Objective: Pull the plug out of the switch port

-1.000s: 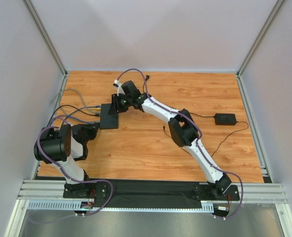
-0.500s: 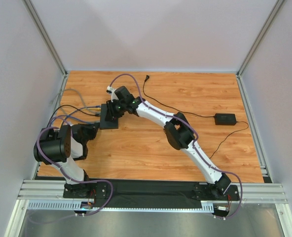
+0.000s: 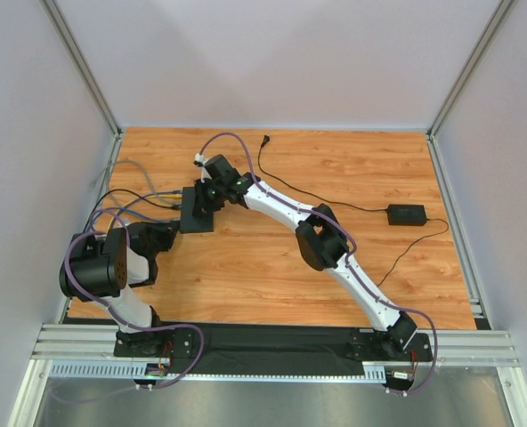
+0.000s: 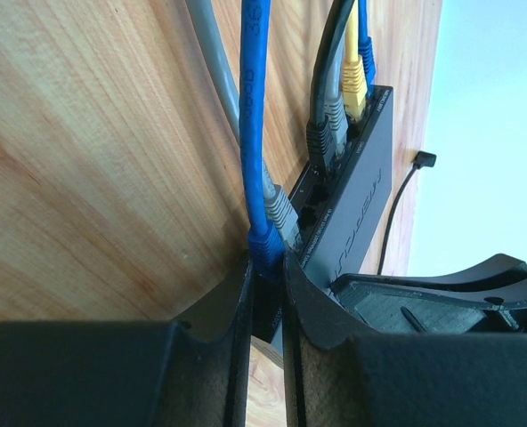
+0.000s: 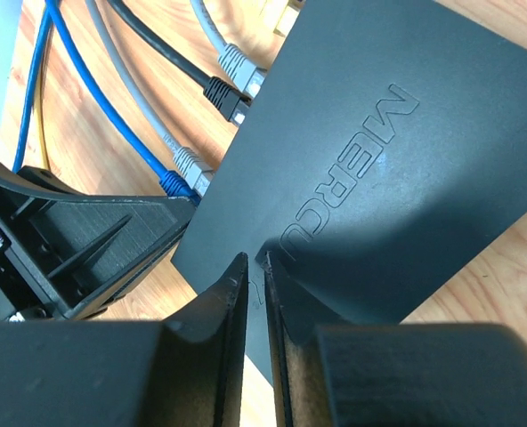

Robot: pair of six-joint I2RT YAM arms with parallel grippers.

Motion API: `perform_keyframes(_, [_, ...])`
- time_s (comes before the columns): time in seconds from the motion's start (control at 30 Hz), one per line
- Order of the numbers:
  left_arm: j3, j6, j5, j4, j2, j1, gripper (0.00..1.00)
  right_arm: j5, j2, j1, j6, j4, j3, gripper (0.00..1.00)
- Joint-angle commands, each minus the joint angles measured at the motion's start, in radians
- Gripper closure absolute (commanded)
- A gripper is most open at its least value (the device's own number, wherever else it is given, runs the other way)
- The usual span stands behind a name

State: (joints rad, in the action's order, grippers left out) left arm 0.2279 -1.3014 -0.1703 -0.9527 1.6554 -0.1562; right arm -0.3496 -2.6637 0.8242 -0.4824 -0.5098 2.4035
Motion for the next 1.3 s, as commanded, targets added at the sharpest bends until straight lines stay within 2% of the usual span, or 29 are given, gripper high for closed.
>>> perform_keyframes(0.0, [0.007, 0.079, 0.023, 0.127, -0.029, 0.001, 1.0, 0.089, -0.076, 0.003, -0.002, -0.134, 0.014, 0.85])
perform_keyframes(0.2, [0.011, 0.062, 0.048, 0.167, -0.049, 0.0, 1.0, 0.104, -0.094, 0.0, -0.05, -0.156, 0.013, 0.94])
perform_keyframes(0.33, [-0.004, 0.048, 0.055, 0.137, -0.046, 0.0, 1.0, 0.103, -0.098, -0.007, -0.079, -0.16, 0.008, 0.97])
perform_keyframes(0.47, [-0.047, 0.028, 0.058, 0.017, -0.028, -0.012, 1.0, 0.09, -0.091, -0.016, -0.099, -0.154, -0.009, 0.98])
perform_keyframes(0.6, [-0.084, -0.013, 0.034, -0.113, 0.052, -0.04, 1.0, 0.083, -0.084, -0.025, -0.101, -0.15, -0.026, 0.98])
perform_keyframes(0.63, [-0.091, -0.018, 0.026, -0.188, 0.07, -0.045, 1.0, 0.083, -0.084, -0.023, -0.104, -0.148, -0.027, 0.98])
perform_keyframes(0.77, [-0.098, -0.039, -0.009, -0.287, 0.142, -0.054, 1.0, 0.084, -0.082, -0.025, -0.105, -0.145, -0.03, 0.98])
perform_keyframes(0.97, [-0.09, 0.027, 0.035, -0.1, 0.023, -0.052, 1.0, 0.084, -0.081, -0.025, -0.105, -0.142, -0.033, 0.98])
perform_keyframes(1.1, [-0.075, 0.099, 0.071, 0.087, -0.167, -0.052, 1.0, 0.084, -0.082, -0.026, -0.105, -0.139, -0.03, 0.98])
perform_keyframes(1.13, [-0.058, 0.112, 0.078, 0.186, -0.201, -0.052, 1.0, 0.084, -0.082, -0.027, -0.105, -0.139, -0.032, 0.98])
perform_keyframes(1.27, [-0.041, 0.171, 0.103, 0.334, -0.397, -0.052, 1.0, 0.081, -0.085, -0.028, -0.105, -0.136, -0.027, 0.98])
